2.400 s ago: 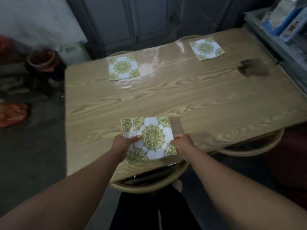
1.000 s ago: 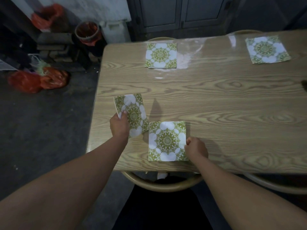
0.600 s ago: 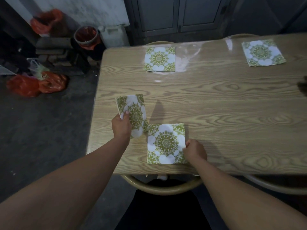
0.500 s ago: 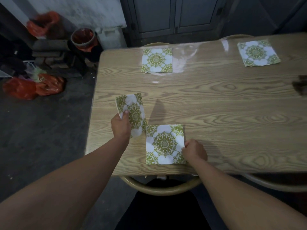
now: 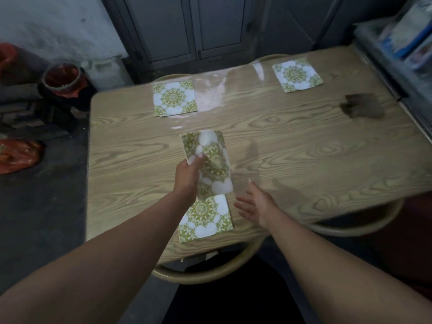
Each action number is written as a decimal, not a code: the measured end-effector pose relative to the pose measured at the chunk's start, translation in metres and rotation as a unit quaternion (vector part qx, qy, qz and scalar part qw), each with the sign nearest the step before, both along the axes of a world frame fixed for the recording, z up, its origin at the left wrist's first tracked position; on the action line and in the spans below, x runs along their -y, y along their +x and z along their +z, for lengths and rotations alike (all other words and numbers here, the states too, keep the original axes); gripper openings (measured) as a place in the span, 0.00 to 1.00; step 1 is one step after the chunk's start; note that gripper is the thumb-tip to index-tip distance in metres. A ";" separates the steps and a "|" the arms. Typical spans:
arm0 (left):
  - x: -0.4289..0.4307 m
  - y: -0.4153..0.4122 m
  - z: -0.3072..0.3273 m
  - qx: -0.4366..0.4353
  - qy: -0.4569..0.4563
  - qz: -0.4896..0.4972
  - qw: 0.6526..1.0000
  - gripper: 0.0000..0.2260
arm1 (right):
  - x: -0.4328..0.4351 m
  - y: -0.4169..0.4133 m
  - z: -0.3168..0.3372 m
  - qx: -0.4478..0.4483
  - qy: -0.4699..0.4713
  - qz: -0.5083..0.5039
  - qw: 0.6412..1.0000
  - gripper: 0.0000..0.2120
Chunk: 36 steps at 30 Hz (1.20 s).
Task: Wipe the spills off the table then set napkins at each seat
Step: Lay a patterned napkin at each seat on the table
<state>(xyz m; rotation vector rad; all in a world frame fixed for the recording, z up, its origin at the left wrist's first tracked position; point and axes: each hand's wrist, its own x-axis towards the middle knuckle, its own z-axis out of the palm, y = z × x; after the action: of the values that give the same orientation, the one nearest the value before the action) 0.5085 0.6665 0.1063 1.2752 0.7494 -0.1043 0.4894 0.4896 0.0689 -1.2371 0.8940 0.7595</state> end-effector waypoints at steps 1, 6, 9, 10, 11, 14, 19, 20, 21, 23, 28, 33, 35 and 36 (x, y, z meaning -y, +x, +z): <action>0.007 0.000 0.002 -0.014 -0.030 -0.026 0.999 0.07 | 0.008 0.000 -0.001 -0.016 0.039 -0.036 0.998 0.22; 0.040 -0.006 0.001 -0.144 -0.103 -0.129 0.976 0.06 | 0.051 -0.004 0.000 -0.016 0.156 -0.116 0.981 0.27; 0.063 -0.012 -0.006 -0.178 -0.097 -0.157 0.967 0.07 | 0.081 -0.006 0.003 0.010 0.132 -0.097 0.987 0.21; 0.074 -0.013 -0.008 -0.182 -0.092 -0.162 0.965 0.07 | 0.094 -0.006 0.001 0.009 0.121 -0.087 0.989 0.24; 0.087 -0.015 -0.010 -0.188 -0.088 -0.162 0.965 0.08 | 0.107 -0.007 0.001 0.007 0.101 -0.069 0.992 0.25; 0.126 -0.019 -0.015 -0.202 -0.060 -0.154 0.965 0.06 | 0.144 -0.007 0.002 0.020 0.011 0.005 1.000 0.16; 0.202 -0.023 -0.025 -0.203 -0.026 -0.156 0.966 0.09 | 0.221 0.001 0.002 0.050 -0.073 0.047 0.995 0.07; 0.219 -0.024 -0.026 -0.201 -0.017 -0.156 0.967 0.09 | 0.238 0.003 0.000 0.049 -0.078 0.048 0.995 0.08; 0.231 -0.024 -0.027 -0.197 -0.010 -0.157 0.968 0.10 | 0.250 0.004 0.000 0.051 -0.081 0.048 0.994 0.08; 0.258 -0.026 -0.028 -0.192 -0.001 -0.156 0.969 0.12 | 0.278 0.008 -0.004 0.060 -0.092 0.046 0.993 0.08; 0.293 -0.023 -0.029 -0.183 0.017 -0.145 0.972 0.14 | 0.312 0.020 -0.011 0.078 -0.111 0.038 0.990 0.06; 0.307 -0.002 -0.030 -0.183 0.060 -0.129 0.973 0.13 | 0.322 0.041 -0.014 0.087 -0.127 0.048 0.987 0.05; 0.314 0.010 -0.032 -0.182 0.065 -0.129 0.973 0.13 | 0.331 0.050 -0.014 0.094 -0.145 0.043 0.984 0.03; 0.318 0.019 -0.034 -0.183 0.065 -0.135 0.972 0.13 | 0.337 0.056 -0.013 0.098 -0.163 0.039 0.981 0.05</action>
<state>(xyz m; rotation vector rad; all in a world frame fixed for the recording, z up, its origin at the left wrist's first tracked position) 0.5275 0.3485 0.0724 1.4994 0.9030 -0.5307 0.5454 0.1529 0.0560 -1.6144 0.8305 0.5535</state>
